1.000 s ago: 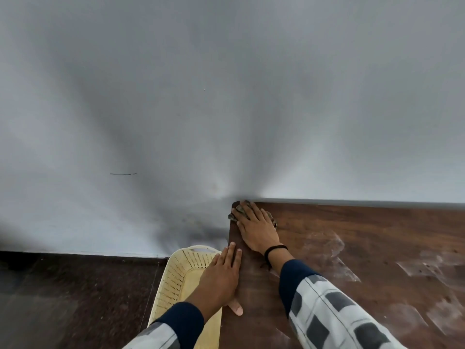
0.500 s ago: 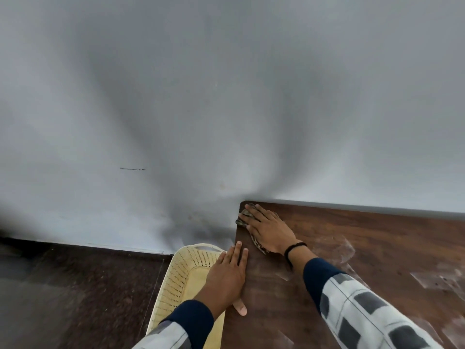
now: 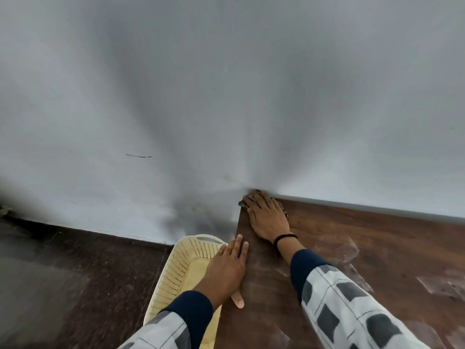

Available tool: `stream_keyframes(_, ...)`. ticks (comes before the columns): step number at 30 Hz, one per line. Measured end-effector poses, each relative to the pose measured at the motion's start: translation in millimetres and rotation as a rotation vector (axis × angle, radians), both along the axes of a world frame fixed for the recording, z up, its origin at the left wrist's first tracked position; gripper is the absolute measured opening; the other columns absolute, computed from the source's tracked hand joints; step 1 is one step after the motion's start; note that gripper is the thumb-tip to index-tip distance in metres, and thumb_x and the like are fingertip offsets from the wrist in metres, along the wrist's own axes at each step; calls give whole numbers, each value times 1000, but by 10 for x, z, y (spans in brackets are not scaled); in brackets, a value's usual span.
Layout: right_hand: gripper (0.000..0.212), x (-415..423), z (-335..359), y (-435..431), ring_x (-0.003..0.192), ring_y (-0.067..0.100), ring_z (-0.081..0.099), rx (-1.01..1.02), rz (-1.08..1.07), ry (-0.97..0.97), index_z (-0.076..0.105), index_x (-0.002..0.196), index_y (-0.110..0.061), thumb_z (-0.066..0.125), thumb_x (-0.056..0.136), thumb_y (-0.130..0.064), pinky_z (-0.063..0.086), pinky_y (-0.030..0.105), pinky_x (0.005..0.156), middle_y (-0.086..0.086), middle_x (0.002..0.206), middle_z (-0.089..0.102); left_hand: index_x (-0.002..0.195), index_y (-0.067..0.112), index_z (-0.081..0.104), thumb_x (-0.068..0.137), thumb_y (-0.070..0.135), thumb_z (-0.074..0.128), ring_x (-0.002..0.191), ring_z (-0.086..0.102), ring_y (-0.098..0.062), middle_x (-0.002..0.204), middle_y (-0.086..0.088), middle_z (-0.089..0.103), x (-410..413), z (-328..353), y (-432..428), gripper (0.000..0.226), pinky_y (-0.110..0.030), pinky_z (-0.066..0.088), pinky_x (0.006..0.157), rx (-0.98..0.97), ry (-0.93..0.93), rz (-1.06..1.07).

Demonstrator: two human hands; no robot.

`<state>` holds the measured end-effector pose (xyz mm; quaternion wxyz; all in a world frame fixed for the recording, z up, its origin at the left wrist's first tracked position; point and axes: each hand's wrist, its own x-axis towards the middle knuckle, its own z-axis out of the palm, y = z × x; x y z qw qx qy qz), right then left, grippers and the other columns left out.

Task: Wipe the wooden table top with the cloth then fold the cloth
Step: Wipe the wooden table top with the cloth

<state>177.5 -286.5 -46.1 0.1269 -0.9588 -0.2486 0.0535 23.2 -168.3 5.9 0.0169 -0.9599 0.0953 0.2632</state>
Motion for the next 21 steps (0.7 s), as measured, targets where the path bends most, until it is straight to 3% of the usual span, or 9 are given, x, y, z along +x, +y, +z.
stream_keyframes(4,51,-128,-77,-253,157,14,2,-38,149,-10,19,161,-40,25,110,-42,9,39,125,-12,170,9,153,8,-19,62,51,85,150,-15,-26,158,-13,-28,-19,-32,31,145,-38,0,123,-43,16,6)
stream_keyframes(9,51,-318,-60,-394,158,18,4,-21,-177,-18,24,161,-35,25,110,-40,7,40,126,-7,171,10,152,7,-21,60,53,86,150,-16,-26,158,-14,-28,18,-83,44,148,-38,-1,123,-26,4,-9)
stream_keyframes(15,51,-539,-81,-393,157,17,3,1,-60,-2,21,161,-39,23,109,-41,4,37,125,-10,170,10,153,10,-20,58,54,87,150,-15,-26,159,-13,-27,9,-52,75,150,-37,-3,121,-52,12,-8)
stream_keyframes(18,51,-496,-54,-278,158,20,4,-26,-166,-8,21,161,-36,23,110,-40,6,42,127,-7,171,10,153,5,-18,62,52,86,150,-13,-29,159,-17,-25,-21,12,31,146,-39,0,123,-20,5,-8)
stream_keyframes(21,51,-531,-34,-242,158,21,3,-27,-155,0,20,161,-36,23,110,-40,5,43,127,-6,171,9,154,3,-12,79,45,77,151,-9,-28,160,-16,-22,-222,49,-45,124,-39,4,123,-40,-48,13)
